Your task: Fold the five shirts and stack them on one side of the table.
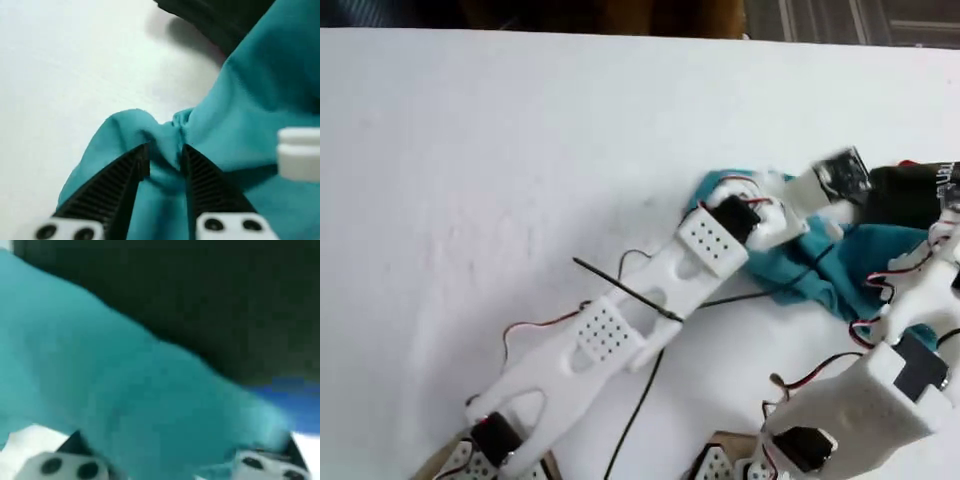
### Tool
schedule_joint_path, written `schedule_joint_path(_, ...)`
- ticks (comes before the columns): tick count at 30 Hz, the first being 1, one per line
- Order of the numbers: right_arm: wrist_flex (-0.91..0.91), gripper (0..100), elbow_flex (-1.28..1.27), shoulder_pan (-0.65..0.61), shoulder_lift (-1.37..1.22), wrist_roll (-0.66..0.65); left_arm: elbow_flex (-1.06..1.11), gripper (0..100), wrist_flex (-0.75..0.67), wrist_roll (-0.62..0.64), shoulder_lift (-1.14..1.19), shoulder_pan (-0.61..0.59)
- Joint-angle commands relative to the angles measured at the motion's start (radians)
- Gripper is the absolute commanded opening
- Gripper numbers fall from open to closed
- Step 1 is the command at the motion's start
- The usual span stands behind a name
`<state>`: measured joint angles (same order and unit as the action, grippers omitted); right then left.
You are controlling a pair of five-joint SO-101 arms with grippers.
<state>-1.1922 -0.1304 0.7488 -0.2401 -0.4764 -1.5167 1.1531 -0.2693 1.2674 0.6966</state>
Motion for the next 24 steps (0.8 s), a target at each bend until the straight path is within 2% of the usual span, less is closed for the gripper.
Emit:
schedule_joint_path(1,-0.125,32.3,0.157,-0.012,0.022,-0.041,-0.059,13,0.031,0.143,-0.127,-0.084)
schedule_joint_path(4,-0.222,32.3,0.252,-0.024,0.058,-0.064,-0.058,13,0.114,0.232,-0.175,-0.152)
schedule_joint_path(7,-0.3,32.3,0.316,-0.093,0.107,-0.064,-0.058,13,0.218,0.296,-0.186,-0.232)
schedule_joint_path(11,-0.321,32.3,0.336,-0.278,0.154,-0.06,-0.061,13,0.4,0.325,-0.186,-0.33)
schedule_joint_path(16,-0.265,32.3,0.331,-0.558,0.147,-0.041,-0.065,13,0.62,0.327,-0.19,-0.436)
schedule_joint_path(20,-0.211,32.3,0.331,-0.702,0.036,0.003,-0.016,13,0.637,0.331,-0.195,-0.517)
schedule_joint_path(24,-0.148,32.3,0.338,-0.739,-0.133,0.003,0.007,13,0.637,0.331,-0.184,-0.535)
